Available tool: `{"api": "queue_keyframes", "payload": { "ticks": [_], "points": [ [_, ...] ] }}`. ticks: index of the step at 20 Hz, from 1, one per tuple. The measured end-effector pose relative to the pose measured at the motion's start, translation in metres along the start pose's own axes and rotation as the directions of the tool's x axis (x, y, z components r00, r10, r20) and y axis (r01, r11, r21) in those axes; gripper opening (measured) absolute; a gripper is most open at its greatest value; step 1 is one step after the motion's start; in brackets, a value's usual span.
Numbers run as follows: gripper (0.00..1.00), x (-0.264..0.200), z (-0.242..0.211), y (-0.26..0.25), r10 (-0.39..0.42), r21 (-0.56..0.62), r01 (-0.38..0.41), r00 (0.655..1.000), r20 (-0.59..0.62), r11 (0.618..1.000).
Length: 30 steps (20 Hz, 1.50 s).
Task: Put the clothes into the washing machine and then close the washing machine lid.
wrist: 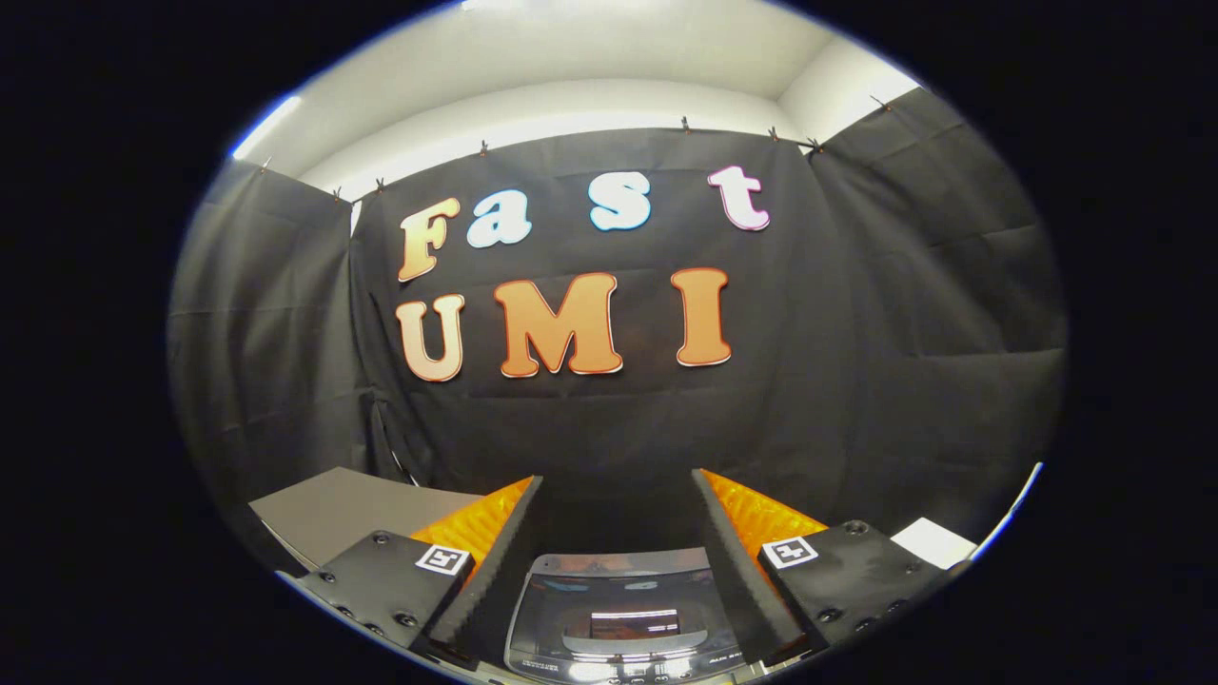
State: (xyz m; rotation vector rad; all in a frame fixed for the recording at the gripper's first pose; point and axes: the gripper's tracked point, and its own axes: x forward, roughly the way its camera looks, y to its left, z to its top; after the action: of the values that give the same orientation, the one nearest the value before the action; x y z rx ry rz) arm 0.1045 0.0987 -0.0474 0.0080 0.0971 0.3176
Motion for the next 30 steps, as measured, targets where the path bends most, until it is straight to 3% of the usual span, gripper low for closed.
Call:
{"api": "queue_keyframes", "payload": {
  "ticks": [11,30],
  "points": [
    [0.96,-0.068,0.049,0.003,-0.114,-0.011,0.115,0.992,0.050,0.993],
    [0.96,-0.094,0.052,-0.044,-0.092,-0.001,0.092,0.994,0.058,0.996]
  ]
}}
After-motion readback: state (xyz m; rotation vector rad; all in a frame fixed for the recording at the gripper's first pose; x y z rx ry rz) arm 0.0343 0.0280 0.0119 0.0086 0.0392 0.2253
